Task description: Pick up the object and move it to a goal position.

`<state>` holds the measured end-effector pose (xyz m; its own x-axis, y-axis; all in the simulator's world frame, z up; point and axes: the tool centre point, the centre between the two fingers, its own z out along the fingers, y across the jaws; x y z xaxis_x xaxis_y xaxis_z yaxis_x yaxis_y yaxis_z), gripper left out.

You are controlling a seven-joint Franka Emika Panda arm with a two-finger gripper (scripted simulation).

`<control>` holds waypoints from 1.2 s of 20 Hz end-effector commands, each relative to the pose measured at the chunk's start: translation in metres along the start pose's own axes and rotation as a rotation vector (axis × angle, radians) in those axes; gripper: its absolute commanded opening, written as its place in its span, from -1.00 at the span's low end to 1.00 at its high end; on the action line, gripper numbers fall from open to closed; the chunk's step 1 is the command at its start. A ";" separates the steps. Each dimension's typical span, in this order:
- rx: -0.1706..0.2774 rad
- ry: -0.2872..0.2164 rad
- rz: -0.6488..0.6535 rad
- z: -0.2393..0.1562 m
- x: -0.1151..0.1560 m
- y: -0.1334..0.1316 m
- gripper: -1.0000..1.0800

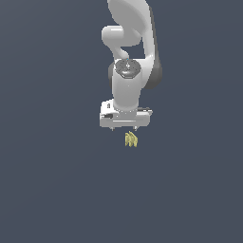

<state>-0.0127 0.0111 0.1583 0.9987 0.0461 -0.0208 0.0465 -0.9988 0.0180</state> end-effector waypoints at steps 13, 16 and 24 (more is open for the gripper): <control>-0.011 0.016 -0.054 -0.001 0.006 -0.001 0.92; -0.010 0.016 -0.050 0.002 0.006 -0.003 0.92; 0.004 0.019 -0.013 0.031 -0.002 -0.021 0.92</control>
<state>-0.0137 0.0268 0.1344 0.9976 0.0686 -0.0022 0.0686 -0.9975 0.0175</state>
